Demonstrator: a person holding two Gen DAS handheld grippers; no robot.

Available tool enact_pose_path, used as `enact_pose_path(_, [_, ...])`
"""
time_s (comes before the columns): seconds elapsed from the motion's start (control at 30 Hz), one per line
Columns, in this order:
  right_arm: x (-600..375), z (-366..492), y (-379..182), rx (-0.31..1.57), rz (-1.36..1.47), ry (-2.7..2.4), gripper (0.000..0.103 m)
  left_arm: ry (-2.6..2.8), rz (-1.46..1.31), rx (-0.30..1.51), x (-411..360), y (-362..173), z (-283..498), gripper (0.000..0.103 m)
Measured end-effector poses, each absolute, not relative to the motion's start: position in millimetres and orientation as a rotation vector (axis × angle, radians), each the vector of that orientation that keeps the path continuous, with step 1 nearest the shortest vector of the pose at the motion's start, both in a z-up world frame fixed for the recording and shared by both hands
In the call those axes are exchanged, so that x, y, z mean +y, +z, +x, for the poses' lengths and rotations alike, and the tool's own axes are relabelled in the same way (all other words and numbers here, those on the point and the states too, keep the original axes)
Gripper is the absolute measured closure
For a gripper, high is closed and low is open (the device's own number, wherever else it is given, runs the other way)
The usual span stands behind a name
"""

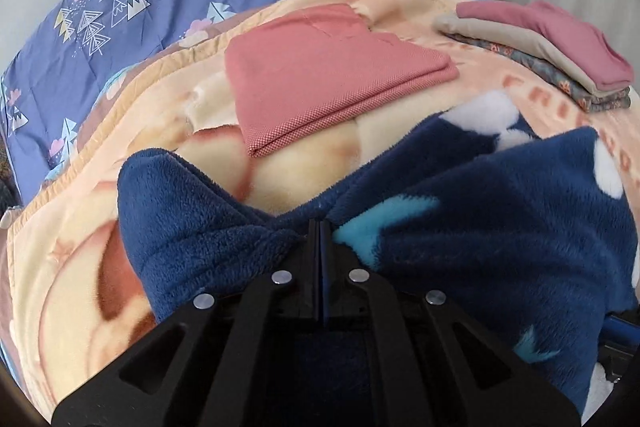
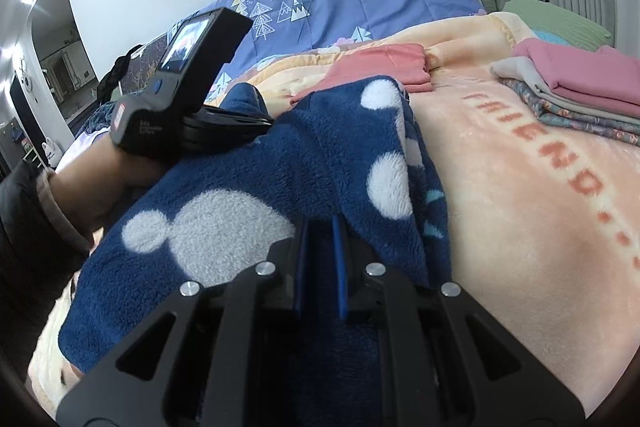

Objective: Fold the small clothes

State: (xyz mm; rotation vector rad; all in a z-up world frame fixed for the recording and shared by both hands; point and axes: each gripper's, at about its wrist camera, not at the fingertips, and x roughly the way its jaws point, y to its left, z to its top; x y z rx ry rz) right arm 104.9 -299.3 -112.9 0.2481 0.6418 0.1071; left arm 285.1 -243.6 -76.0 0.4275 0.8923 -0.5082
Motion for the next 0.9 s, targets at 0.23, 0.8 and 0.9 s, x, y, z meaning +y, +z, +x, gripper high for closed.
enact_pose_path(0.23, [-312, 106, -38, 0.6, 0.207, 0.109, 0.086, -0.498, 0.432, 0.854, -244, -77, 277, 0.102])
enact_pose_path(0.8, [-326, 195, -107, 0.801, 0.131, -0.023, 0.087, -0.806, 0.194, 0.738, -205, -11, 225, 0.096])
enact_pose_path(0.9, [-328, 194, -108, 0.795, 0.138, -0.024, 0.087, -0.803, 0.316, 0.821, -217, -51, 211, 0.095])
